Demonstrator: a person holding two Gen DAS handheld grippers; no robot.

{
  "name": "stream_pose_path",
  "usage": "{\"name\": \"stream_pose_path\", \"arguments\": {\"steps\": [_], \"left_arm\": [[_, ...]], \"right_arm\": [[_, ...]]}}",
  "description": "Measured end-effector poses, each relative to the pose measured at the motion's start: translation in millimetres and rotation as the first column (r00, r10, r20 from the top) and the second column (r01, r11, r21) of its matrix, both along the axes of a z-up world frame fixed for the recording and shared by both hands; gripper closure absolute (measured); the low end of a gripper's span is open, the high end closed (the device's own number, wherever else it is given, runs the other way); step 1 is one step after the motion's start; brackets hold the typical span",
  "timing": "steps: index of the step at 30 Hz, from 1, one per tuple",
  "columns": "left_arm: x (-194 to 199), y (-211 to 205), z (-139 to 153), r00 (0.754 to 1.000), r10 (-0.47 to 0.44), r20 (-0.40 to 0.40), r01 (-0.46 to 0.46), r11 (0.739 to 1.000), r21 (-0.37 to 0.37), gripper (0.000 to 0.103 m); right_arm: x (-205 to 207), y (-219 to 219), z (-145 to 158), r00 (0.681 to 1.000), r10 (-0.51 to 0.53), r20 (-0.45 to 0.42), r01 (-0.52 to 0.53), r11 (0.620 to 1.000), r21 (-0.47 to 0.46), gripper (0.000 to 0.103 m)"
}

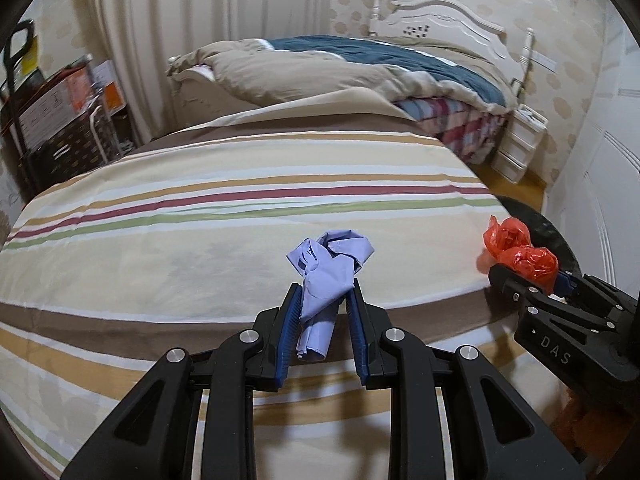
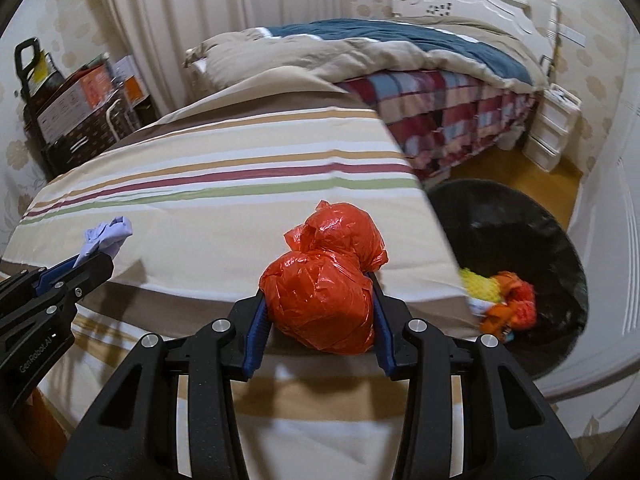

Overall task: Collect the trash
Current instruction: 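Carry the red foam nets and lavender cloth over the bin and release both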

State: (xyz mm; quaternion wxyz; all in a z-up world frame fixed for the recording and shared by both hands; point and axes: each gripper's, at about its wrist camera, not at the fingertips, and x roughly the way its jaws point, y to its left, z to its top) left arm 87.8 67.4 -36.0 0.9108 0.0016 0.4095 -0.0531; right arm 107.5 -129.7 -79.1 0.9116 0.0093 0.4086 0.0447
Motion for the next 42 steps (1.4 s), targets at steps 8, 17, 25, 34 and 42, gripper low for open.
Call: {"name": "stream_pose_path", "arguments": {"steps": [8,17,25,34,42], "left_arm": [[1,-46,4,0.996,-0.089,0.017,0.089,0.996,0.014,0.077],[7,-94,6,0.983,-0.181,0.025,0.181,0.983,0.012,0.077],[16,-135,8,0.966,-0.253,0.043,0.253,0.967,0.018,0.077],[35,-173,10,0.955,-0.29,0.066,0.29,0.957,0.016,0.077],[55,-197,5,0.953,-0.298,0.057,0.297,0.955,0.021,0.077]], "right_arm": [[-10,-46,1,0.996,-0.087,0.017,0.087,0.996,0.017,0.061],[-17,-95,1,0.982,-0.185,0.028,0.185,0.983,0.019,0.061],[-12,-131,2,0.968,-0.251,0.033,0.25,0.968,0.028,0.061],[1,-160,8,0.954,-0.294,0.052,0.293,0.956,0.026,0.061],[14,-179,10,0.946,-0.317,0.063,0.316,0.948,0.028,0.061]]}}
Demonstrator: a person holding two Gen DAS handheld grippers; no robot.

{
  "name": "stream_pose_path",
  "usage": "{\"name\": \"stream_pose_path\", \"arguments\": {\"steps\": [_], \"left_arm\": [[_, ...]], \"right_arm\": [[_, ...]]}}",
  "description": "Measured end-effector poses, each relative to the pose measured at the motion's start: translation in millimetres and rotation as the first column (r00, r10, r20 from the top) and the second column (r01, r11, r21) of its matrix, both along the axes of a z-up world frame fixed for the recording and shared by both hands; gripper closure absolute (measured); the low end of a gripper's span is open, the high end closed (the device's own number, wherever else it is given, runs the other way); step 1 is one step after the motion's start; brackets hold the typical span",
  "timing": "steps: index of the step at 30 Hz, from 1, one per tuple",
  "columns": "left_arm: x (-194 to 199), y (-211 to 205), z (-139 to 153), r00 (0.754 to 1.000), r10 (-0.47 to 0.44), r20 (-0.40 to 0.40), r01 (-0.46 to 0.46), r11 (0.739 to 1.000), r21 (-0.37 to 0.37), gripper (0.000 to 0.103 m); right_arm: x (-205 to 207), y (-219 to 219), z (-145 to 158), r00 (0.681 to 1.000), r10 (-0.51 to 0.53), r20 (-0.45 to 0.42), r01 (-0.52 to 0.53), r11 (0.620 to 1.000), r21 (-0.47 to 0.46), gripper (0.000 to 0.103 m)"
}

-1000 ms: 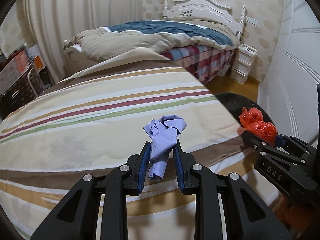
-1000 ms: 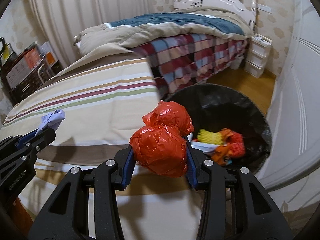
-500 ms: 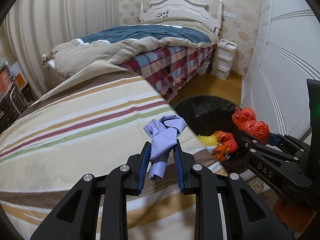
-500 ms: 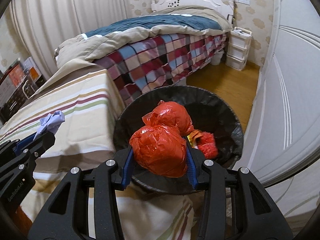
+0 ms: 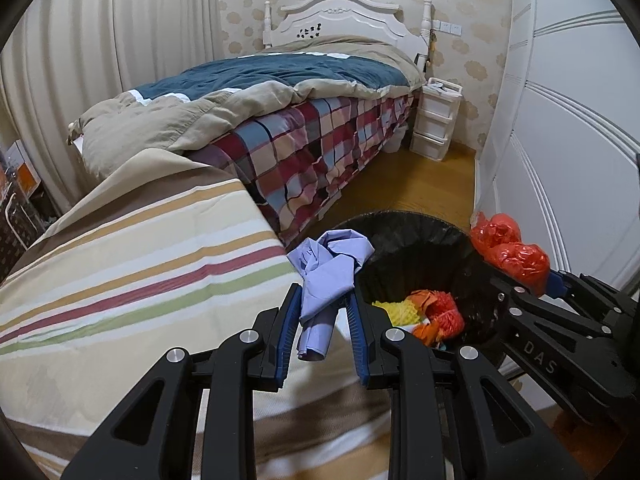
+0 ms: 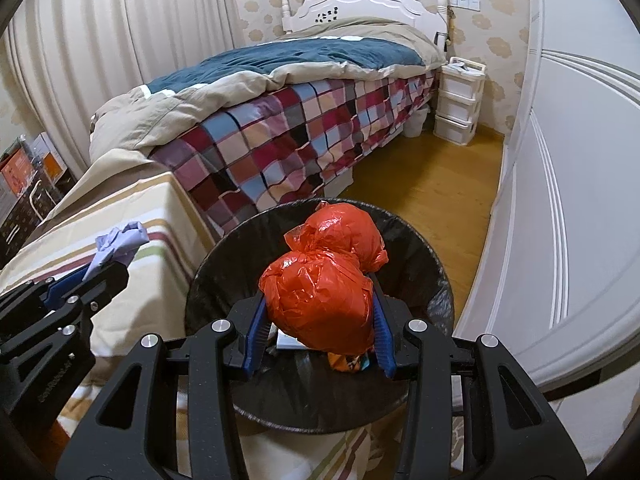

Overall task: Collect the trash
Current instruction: 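Carry the red foam nets and lavender cloth over the bin and release both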

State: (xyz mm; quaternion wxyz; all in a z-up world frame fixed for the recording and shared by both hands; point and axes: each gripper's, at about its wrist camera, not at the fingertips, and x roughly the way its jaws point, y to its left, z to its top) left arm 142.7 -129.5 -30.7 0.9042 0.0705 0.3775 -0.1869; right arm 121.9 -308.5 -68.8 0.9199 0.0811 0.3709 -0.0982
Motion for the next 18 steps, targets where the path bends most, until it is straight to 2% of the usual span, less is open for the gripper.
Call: {"name": "stream_pose_path", "arguments": {"steps": [18], "left_arm": [[27,-32,-19,0.999,-0.002,-0.045,0.004,0.999,0.032,0.077]], "right_arm": [[24,-22,-18,0.998,-0.042,-0.037,0.043,0.999,0.028,0.06]]}}
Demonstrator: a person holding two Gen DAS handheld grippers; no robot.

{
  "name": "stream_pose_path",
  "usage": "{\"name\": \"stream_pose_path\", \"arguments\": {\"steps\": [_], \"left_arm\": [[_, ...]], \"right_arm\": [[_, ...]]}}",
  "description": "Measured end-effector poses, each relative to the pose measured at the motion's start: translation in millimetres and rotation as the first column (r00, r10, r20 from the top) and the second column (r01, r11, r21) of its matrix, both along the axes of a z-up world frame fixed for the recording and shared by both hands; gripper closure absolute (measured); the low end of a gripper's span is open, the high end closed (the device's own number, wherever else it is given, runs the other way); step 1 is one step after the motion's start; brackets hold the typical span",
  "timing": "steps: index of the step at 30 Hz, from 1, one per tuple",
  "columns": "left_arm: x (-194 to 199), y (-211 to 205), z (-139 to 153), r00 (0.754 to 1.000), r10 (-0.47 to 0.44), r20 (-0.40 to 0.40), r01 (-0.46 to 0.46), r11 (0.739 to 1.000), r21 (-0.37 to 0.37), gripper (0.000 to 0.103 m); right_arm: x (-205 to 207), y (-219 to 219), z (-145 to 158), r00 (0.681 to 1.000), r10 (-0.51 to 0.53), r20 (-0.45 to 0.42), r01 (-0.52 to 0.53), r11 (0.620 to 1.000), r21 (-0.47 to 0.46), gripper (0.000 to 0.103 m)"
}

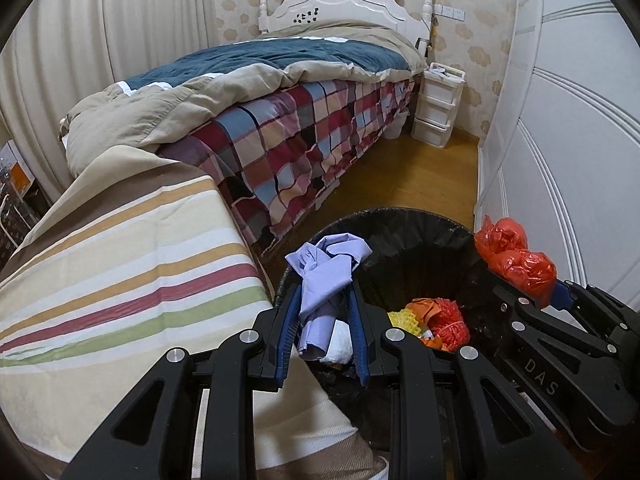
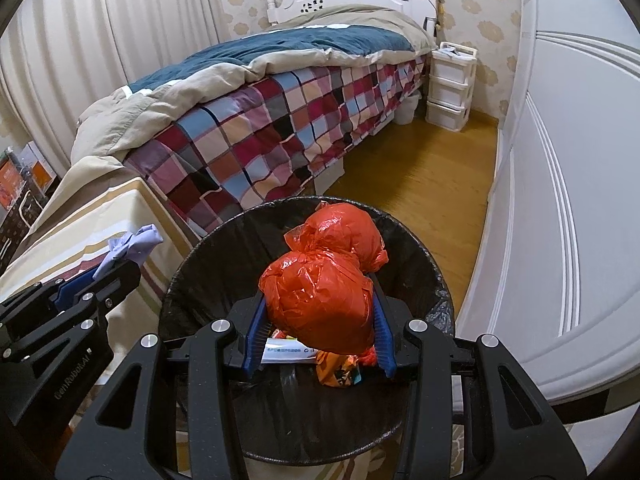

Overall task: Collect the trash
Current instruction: 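Carry the red foam nets and lavender cloth over the bin and release both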

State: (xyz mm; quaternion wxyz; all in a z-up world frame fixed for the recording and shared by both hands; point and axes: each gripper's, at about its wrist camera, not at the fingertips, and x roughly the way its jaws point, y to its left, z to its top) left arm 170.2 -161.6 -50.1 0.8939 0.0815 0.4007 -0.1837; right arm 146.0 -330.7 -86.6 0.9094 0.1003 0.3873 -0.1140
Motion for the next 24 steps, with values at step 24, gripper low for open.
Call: {"name": "stream_pose_path", "arguments": {"steps": [24], "left_arm": [[9.9,4.2,-3.5,0.999,0.032,-0.03,-0.032,0.999,-0.02,0.043]], "right_arm": [[3.8,-9.5,-6.3,0.999,-0.037,-0.01,0.037,0.999,-0.011,0.041]]}}
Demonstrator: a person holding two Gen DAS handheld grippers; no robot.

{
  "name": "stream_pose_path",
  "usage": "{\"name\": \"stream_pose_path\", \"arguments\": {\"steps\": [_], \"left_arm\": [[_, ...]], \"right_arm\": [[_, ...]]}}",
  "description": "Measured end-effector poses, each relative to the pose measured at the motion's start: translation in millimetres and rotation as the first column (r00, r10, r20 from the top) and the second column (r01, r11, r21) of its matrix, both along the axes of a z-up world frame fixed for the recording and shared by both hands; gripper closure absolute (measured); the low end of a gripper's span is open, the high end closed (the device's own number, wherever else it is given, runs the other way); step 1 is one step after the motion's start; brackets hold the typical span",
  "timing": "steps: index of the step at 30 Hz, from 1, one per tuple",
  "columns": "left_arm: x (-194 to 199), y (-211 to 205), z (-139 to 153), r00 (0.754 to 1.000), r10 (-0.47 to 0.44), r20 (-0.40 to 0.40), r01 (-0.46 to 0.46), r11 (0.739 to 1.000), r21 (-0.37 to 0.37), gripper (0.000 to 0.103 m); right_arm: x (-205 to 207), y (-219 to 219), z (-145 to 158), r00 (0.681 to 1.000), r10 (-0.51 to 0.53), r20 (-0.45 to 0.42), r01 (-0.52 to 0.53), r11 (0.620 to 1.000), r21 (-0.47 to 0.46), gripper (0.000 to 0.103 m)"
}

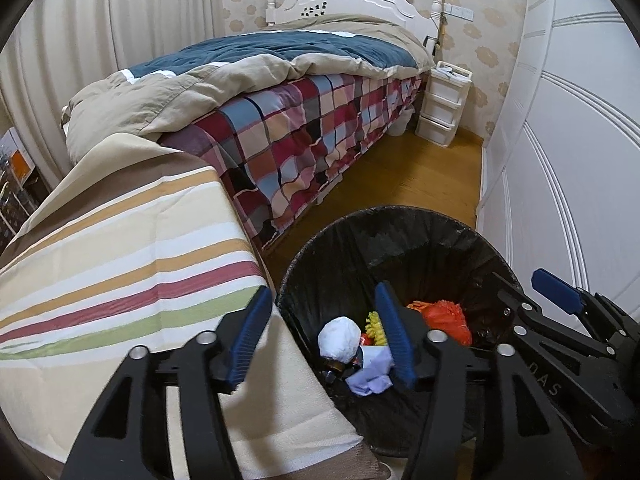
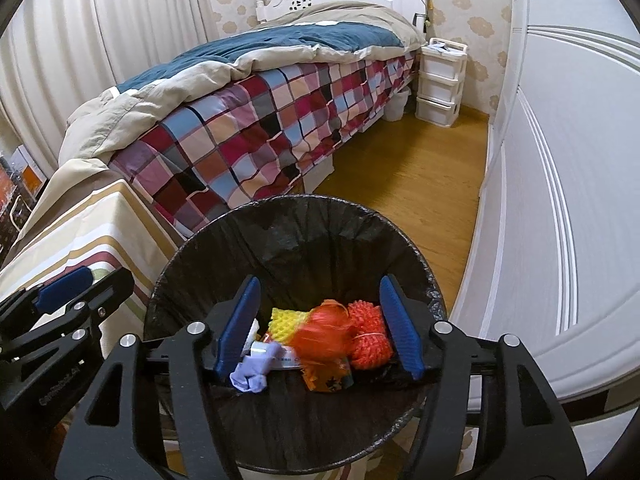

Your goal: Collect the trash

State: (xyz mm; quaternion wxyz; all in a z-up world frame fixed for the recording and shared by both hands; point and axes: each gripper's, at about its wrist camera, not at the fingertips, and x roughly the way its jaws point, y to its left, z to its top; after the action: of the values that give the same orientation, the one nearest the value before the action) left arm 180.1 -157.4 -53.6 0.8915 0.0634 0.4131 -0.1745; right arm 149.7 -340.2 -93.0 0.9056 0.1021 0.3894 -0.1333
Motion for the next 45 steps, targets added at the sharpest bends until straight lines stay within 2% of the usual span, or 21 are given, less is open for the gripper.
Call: {"name": "stream_pose_path", "arguments": {"steps": [3,12,27,45], "left_arm": [[-1,3,2,1.0,0.01,0.006,-0.01,1.0,-0.005,0.035],[-6,13,8,0.999,0.036,0.04,-0.036,0.999,-0.006,0.026],[-18,45,17,0.992,0.097,0.085,-0.097,0.995,0.001,0.023],[-53,94,41,0.969,0.175,0.172,-0.178,0.984,0.002,0.019]], "right_arm": [[-1,1,1,1.0,-0.006,0.001,0.006,1.0,-0.005,0.035],[-7,4,4,1.0,-0.023,0.003,0.023,0.999,-0.022,0.026],[-18,12,13,0.999,-0.043,0.022,0.044,0.998,-0.043,0.013],[-42,52,36,0.997,0.008,0.082,-0.003,0.998,-0.057,0.011]]}}
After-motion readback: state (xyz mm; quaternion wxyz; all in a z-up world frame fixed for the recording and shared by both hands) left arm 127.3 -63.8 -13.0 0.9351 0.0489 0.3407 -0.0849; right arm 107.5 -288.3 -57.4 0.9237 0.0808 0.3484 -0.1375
